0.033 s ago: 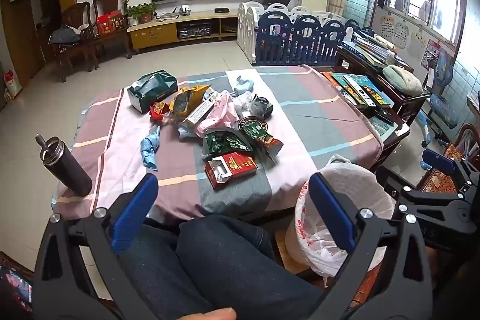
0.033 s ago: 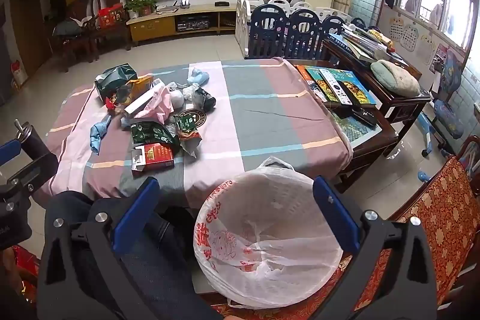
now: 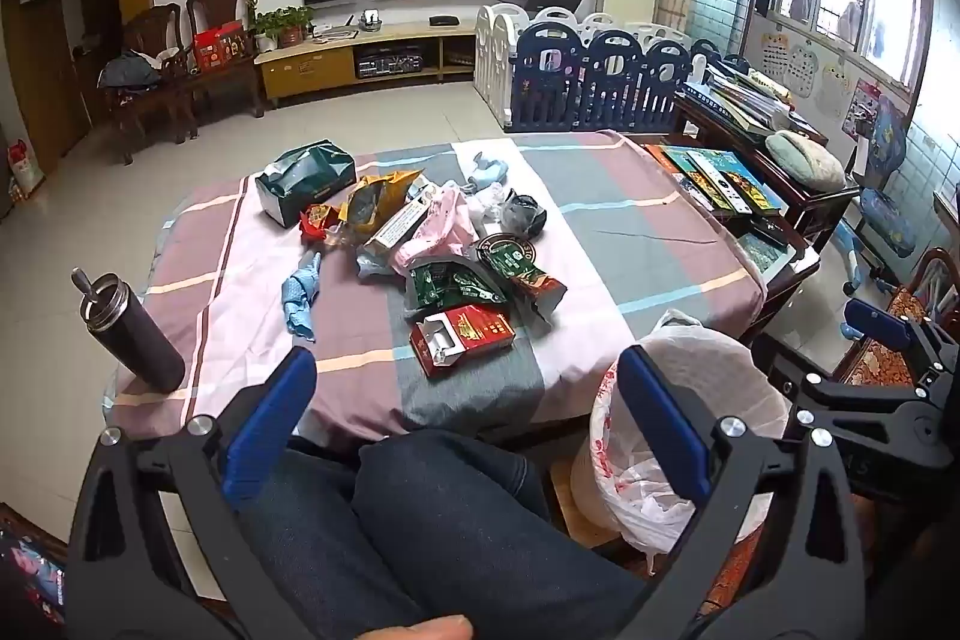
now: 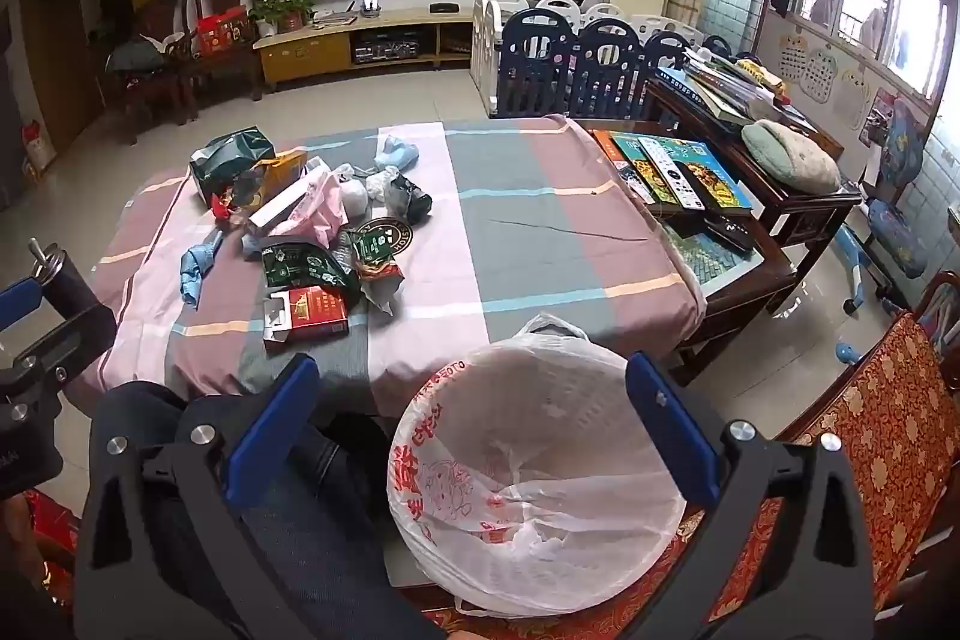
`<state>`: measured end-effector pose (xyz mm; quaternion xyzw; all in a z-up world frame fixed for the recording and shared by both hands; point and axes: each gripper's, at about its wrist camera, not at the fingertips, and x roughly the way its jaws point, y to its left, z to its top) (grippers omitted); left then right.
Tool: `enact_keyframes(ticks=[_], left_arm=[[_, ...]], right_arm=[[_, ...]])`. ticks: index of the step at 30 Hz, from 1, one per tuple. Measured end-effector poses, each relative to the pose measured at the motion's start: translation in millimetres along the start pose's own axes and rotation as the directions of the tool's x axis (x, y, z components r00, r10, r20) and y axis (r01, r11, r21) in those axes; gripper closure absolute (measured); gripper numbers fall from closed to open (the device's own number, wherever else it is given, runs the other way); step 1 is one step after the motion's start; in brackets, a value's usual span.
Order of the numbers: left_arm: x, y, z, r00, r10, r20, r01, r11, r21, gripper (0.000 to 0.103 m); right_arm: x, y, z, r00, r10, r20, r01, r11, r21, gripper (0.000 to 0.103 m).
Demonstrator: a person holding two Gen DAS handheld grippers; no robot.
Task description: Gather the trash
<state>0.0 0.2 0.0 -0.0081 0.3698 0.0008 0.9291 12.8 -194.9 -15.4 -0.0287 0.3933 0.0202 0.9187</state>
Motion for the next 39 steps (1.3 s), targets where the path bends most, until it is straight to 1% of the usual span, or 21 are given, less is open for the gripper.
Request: enact_keyframes(ticks=[10, 16, 18, 20, 23, 39], left_arm=[[0, -1, 3, 1.000, 0.010, 0.002, -0.010, 1.000, -0.003, 0.003], [-1, -3, 5, 1.000, 0.009, -0.004, -0.009, 1.000, 0.001, 0.003], [0, -4, 6, 1.000, 0.013, -0.010, -0.012, 1.000, 0.005, 0.003], [11, 6, -2, 1.000, 0.021, -0.014, -0.021, 1.000, 0.001, 0.003], [12, 6, -3, 0.999, 0.028, -0.019, -0.027, 1.000, 0.004, 0.003], [10, 4, -3, 0.999, 0.032, -0.025, -0.031, 0.999, 0.004, 0.003]], right_arm=[[1, 1, -1, 1.000, 0.000, 0.006, 0.000, 1.000, -0.004, 0.003], [-6, 8, -3, 1.000, -0.001, 0.024, 0.001, 1.000, -0.007, 0.003], [-6, 3, 2, 1.000, 0.005, 0.023, -0.004, 1.000, -0.003, 0.003], [-9, 2, 4, 1.000, 0.002, 0.031, -0.002, 1.000, -0.003, 0.003], [-10, 1, 5, 0.999, 0.002, 0.036, -0.002, 1.000, -0.002, 0.003], [-10, -1, 8, 1.000, 0.009, 0.028, -0.009, 1.000, 0.009, 0.003]])
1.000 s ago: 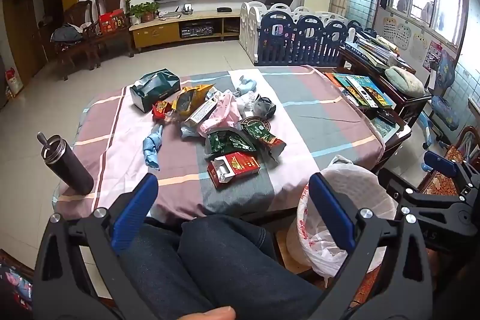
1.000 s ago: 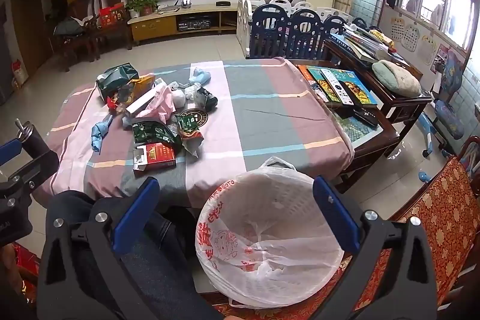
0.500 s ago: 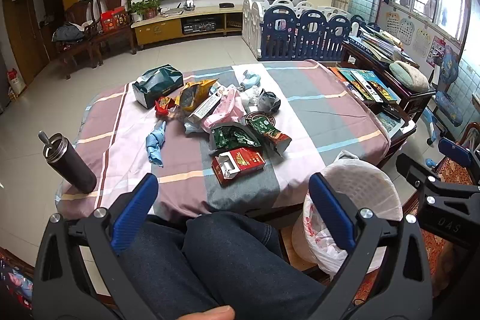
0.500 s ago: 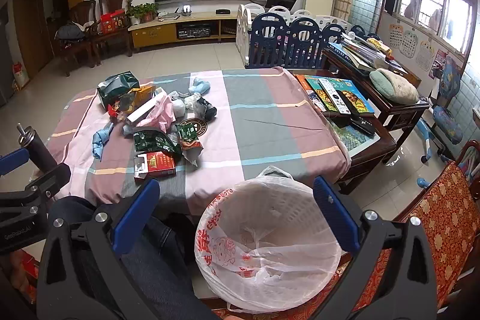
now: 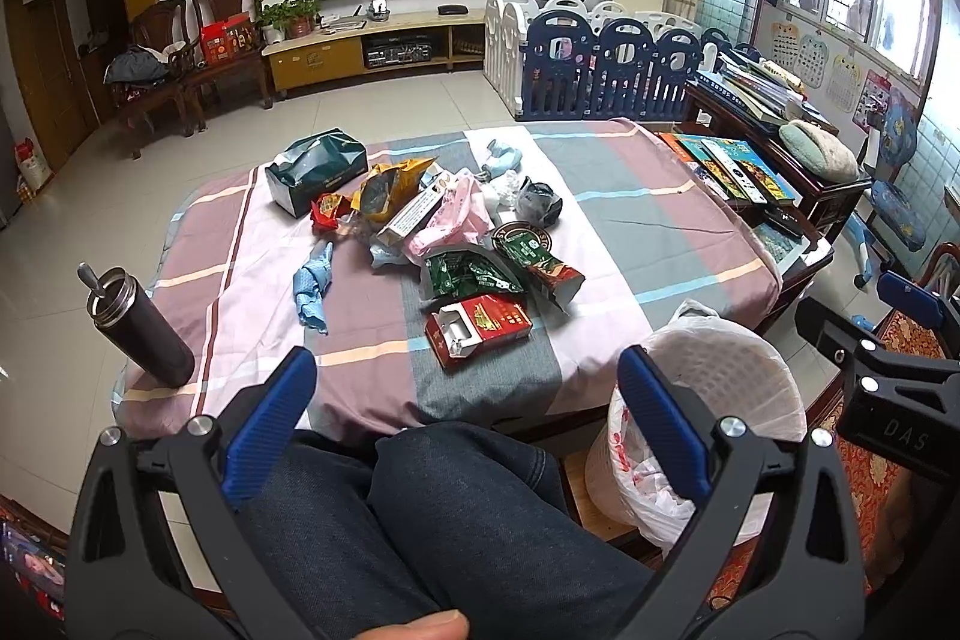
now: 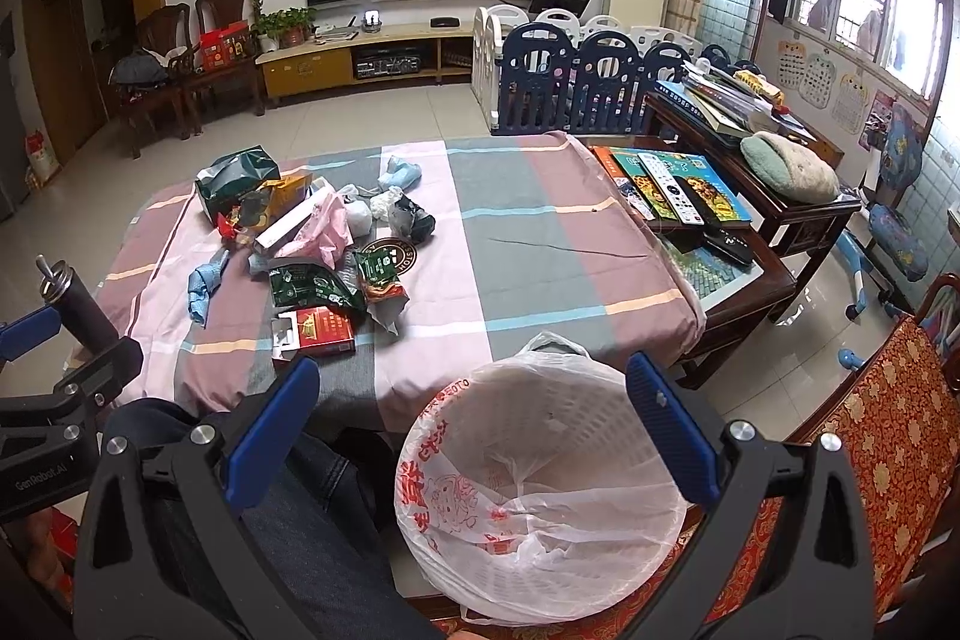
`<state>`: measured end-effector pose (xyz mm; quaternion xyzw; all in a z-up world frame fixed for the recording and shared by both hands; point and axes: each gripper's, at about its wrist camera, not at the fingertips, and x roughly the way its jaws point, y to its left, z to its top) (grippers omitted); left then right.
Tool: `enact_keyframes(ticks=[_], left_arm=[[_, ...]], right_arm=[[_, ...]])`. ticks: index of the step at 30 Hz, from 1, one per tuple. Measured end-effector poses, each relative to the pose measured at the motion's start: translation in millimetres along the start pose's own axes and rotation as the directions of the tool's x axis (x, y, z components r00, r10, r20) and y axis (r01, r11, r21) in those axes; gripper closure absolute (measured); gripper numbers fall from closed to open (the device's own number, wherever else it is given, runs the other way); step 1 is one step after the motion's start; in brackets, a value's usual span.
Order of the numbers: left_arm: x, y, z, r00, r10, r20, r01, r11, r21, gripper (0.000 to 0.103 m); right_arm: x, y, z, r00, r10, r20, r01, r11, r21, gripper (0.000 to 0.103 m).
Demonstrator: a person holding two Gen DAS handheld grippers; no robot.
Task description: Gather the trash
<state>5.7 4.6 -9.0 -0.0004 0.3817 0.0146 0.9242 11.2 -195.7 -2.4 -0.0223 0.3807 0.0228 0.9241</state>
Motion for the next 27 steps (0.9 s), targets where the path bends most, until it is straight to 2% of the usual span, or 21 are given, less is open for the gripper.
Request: enact_keyframes(ticks=[27], left_arm=[[9, 3, -2, 1.000, -0.002, -0.009, 0.002, 1.000, 0.007, 0.003]], right_arm=[[5, -2, 1, 1.000, 0.008, -0.013, -0.008, 1.000, 0.015, 0.003]])
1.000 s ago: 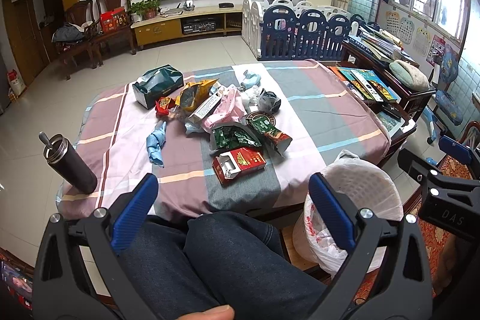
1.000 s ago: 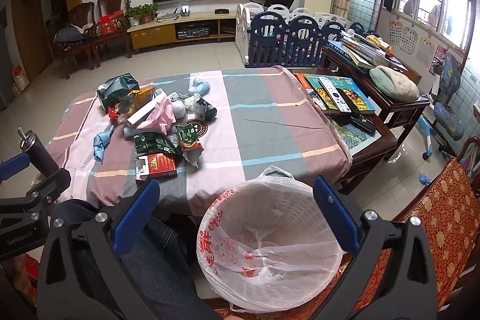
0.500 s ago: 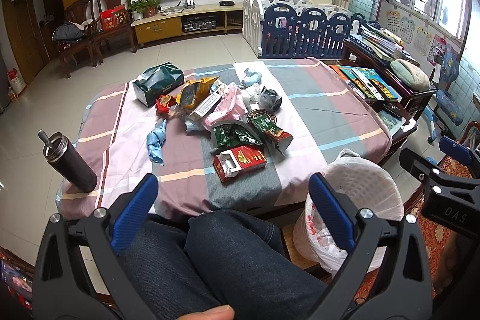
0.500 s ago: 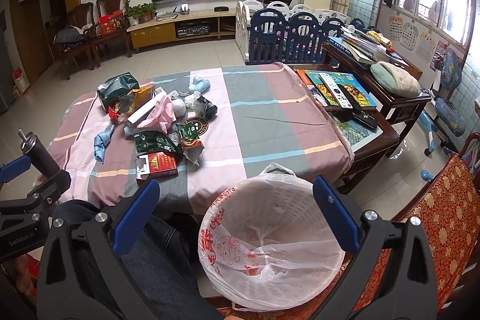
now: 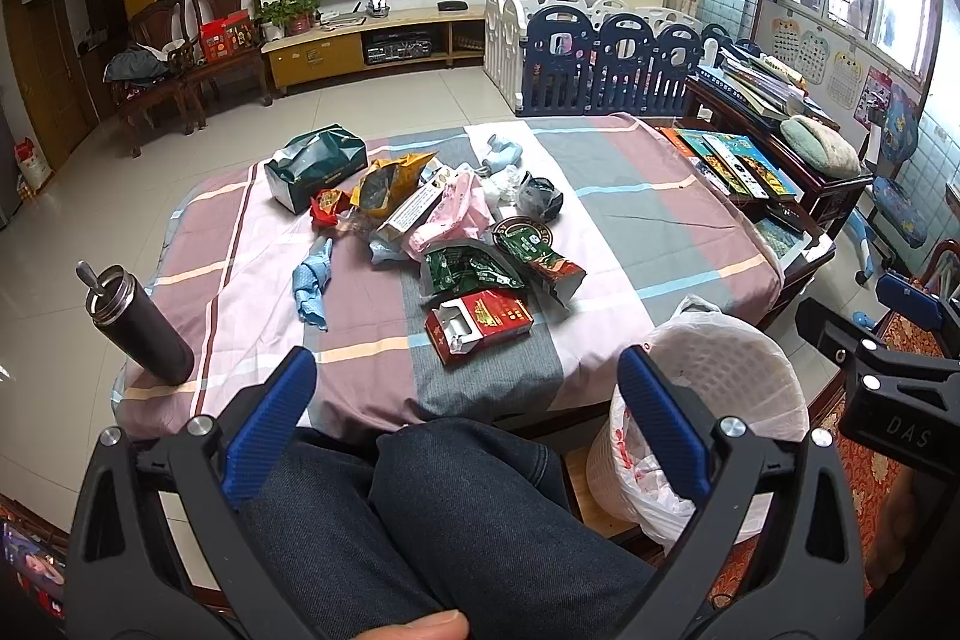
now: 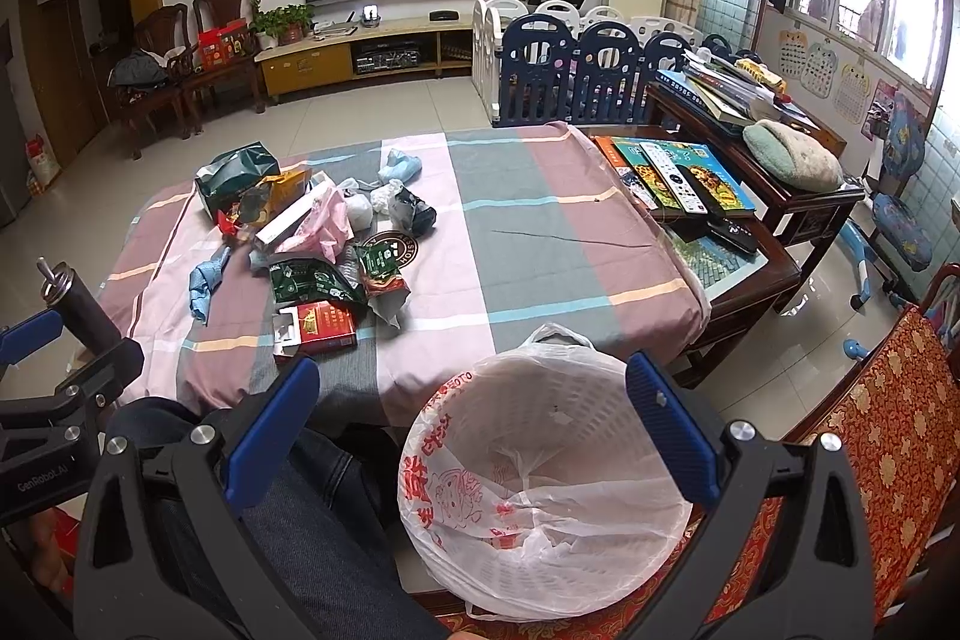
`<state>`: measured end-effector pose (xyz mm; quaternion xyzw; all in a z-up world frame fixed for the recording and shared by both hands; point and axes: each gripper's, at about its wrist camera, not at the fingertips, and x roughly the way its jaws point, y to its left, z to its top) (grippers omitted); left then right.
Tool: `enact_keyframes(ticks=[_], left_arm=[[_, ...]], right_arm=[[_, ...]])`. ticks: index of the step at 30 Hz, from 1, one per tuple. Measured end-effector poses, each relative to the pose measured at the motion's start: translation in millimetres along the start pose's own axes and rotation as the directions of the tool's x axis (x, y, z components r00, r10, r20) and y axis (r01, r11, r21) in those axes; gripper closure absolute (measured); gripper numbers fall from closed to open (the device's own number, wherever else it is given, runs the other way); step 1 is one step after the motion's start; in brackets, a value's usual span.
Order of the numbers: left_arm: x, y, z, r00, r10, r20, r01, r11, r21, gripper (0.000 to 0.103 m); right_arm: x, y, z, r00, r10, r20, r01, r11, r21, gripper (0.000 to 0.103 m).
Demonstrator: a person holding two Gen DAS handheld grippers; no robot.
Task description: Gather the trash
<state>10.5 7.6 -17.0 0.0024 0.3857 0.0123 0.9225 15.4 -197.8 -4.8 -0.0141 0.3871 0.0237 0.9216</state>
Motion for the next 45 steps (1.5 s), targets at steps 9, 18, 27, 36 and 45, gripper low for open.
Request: enact_keyframes(ticks=[9, 18, 27, 36, 45], left_arm=[[-2.4, -0.6, 1.6, 1.000, 0.001, 0.001, -0.001, 1.000, -0.002, 0.003], [-2.0, 0.2, 1.4, 1.000, 0.001, 0.000, -0.001, 1.000, -0.003, 0.003], [-2.0, 0.8, 1.0, 1.000, 0.001, 0.000, -0.001, 1.000, -0.002, 0.003], [-1.6, -0.7, 2.0, 1.000, 0.001, -0.001, -0.001, 1.000, -0.001, 0.003], [-1.3, -1.3, 1.5, 1.000, 0.002, -0.002, -0.002, 1.000, -0.001, 0.003]], right_arm=[[0.1, -0.4, -0.4, 1.000, 0.002, 0.000, -0.002, 1.000, 0.000, 0.003], [0.4, -0.4, -0.6, 1.000, 0.001, 0.000, -0.001, 1.000, 0.001, 0.003], [0.8, -0.9, -1.0, 1.000, 0.003, -0.001, -0.003, 1.000, 0.002, 0.003], [1.2, -1.4, -0.5, 1.000, 0.004, -0.003, -0.004, 1.000, 0.004, 0.003], [1.2, -1.6, -0.2, 1.000, 0.004, -0.002, -0.004, 1.000, 0.004, 0.003]])
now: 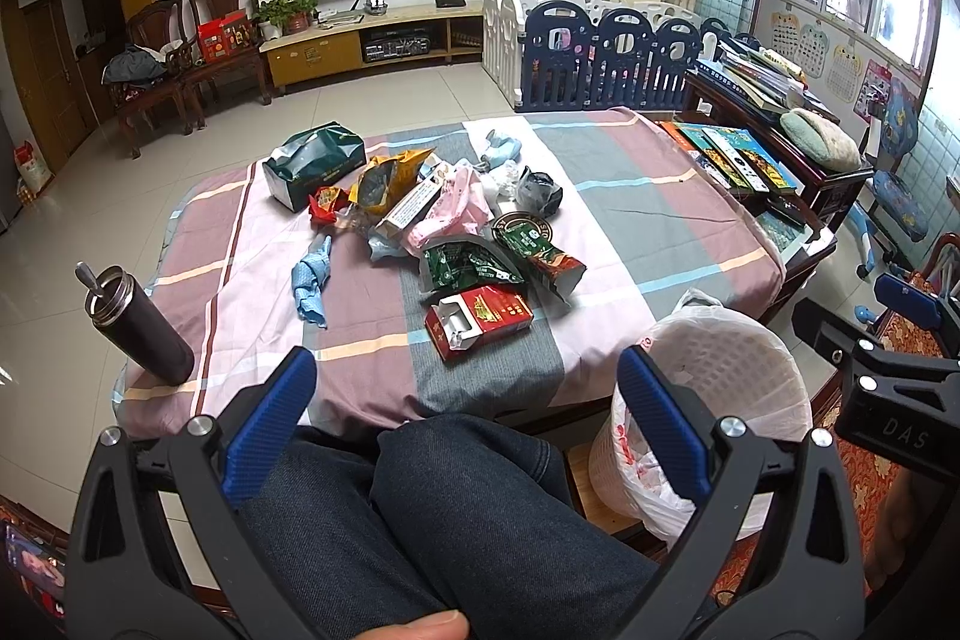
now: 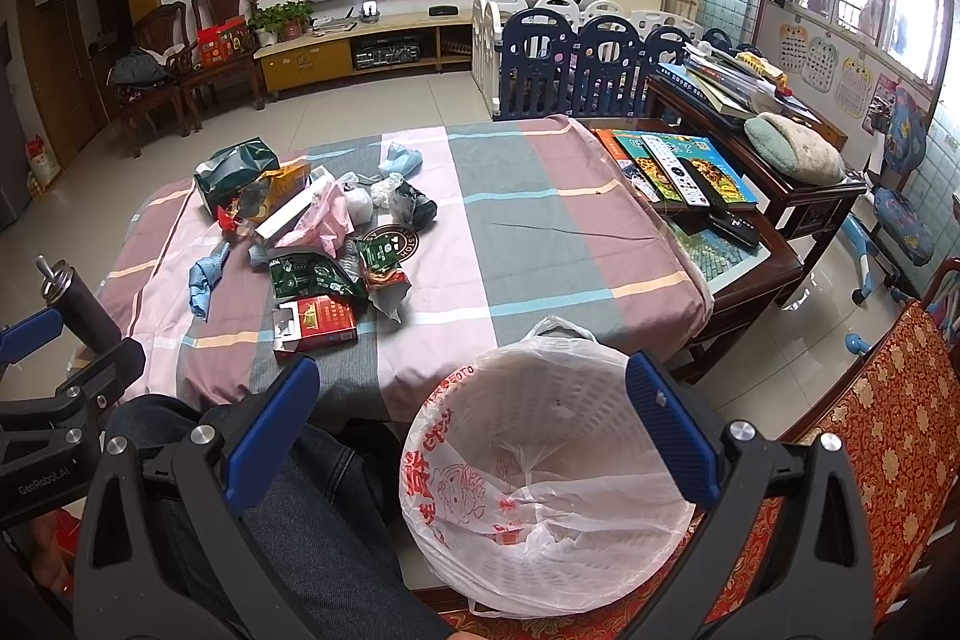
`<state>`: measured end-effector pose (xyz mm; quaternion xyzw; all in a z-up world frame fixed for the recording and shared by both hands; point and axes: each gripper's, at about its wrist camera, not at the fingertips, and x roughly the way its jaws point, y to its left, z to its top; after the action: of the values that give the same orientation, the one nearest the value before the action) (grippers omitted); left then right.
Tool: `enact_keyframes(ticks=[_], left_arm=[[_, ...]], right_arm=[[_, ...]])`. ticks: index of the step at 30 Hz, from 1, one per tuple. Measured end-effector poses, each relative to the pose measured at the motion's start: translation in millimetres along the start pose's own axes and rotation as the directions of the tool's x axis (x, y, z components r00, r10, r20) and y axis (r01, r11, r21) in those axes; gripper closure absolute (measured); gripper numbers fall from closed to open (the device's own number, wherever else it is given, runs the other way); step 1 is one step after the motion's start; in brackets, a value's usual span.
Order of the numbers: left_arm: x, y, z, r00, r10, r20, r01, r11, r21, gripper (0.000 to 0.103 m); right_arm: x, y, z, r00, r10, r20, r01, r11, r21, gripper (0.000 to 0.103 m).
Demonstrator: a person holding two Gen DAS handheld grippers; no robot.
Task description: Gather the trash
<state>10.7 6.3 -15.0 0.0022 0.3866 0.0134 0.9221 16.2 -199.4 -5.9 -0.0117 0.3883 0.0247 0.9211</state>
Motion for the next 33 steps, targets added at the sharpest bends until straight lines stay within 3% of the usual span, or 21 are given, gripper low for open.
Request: enact_keyframes(ticks=[33], left_arm=[[11, 1, -12, 1.000, -0.003, -0.018, 0.003, 1.000, -0.007, 0.003]], right_arm=[[4, -2, -2, 1.000, -0.012, -0.005, 0.012, 1.000, 0.004, 0.003]])
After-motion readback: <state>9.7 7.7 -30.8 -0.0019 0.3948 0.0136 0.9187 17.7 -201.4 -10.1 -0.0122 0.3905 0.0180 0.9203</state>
